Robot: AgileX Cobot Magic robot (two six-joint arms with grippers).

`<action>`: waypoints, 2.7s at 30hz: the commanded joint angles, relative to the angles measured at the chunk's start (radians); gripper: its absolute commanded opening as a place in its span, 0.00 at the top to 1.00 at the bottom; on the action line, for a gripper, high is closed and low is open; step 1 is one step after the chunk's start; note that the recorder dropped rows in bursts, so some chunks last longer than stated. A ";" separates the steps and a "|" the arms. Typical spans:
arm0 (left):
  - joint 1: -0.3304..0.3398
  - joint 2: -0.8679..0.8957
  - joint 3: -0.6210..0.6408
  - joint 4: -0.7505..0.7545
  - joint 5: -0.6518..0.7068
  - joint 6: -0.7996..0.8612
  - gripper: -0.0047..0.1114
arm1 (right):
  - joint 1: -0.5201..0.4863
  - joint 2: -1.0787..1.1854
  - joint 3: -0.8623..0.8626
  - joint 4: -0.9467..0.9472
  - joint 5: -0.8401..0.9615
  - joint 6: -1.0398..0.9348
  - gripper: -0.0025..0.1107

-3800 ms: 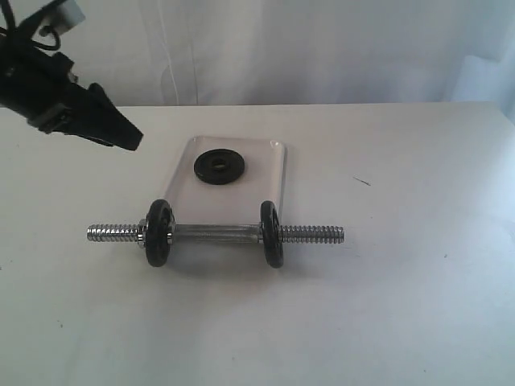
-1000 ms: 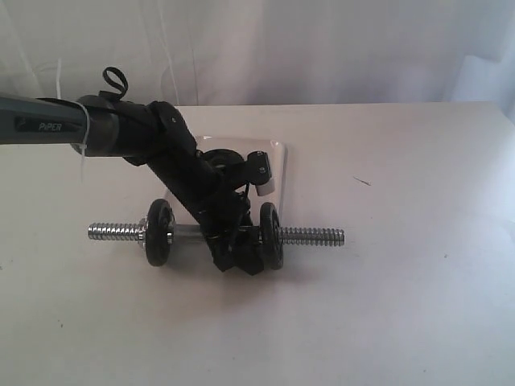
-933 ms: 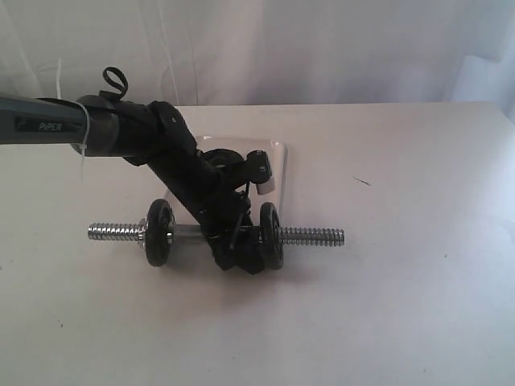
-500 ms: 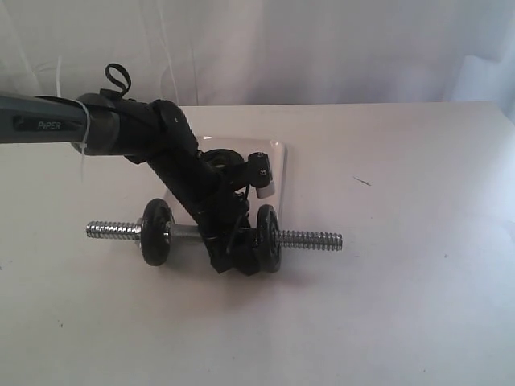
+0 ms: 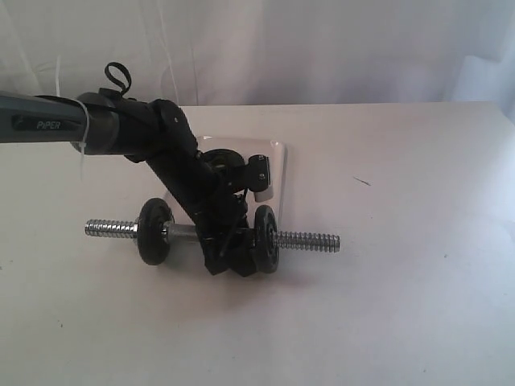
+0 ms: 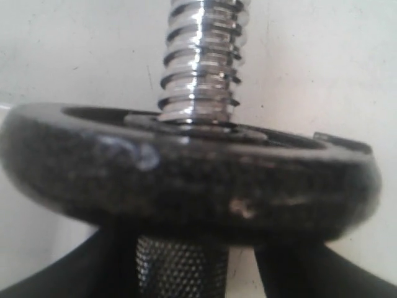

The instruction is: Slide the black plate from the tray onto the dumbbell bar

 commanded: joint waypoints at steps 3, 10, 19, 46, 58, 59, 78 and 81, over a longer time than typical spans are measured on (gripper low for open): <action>-0.017 -0.008 0.004 0.015 0.015 0.037 0.46 | 0.006 -0.005 0.004 0.000 -0.014 0.016 0.98; -0.059 -0.008 0.004 0.056 -0.052 0.029 0.45 | 0.006 -0.005 0.004 0.000 -0.014 0.016 0.98; -0.060 -0.008 0.004 0.182 -0.047 -0.072 0.45 | 0.006 -0.005 0.004 0.000 -0.014 0.016 0.98; -0.060 -0.036 0.004 0.174 -0.061 -0.068 0.96 | 0.006 -0.005 0.004 0.007 -0.021 0.050 0.98; -0.029 -0.143 0.004 0.091 0.001 -0.077 0.96 | 0.006 -0.005 0.004 0.007 -0.042 0.050 0.98; -0.018 -0.149 0.004 0.082 0.003 -0.081 0.96 | 0.006 -0.005 0.004 0.012 -0.042 0.051 0.98; 0.058 -0.168 0.004 0.024 0.121 -0.072 0.96 | 0.006 -0.005 0.004 0.173 -0.103 0.072 0.98; 0.064 -0.168 0.009 0.033 0.131 -0.083 0.96 | 0.006 0.017 -0.001 0.200 -0.096 0.075 0.98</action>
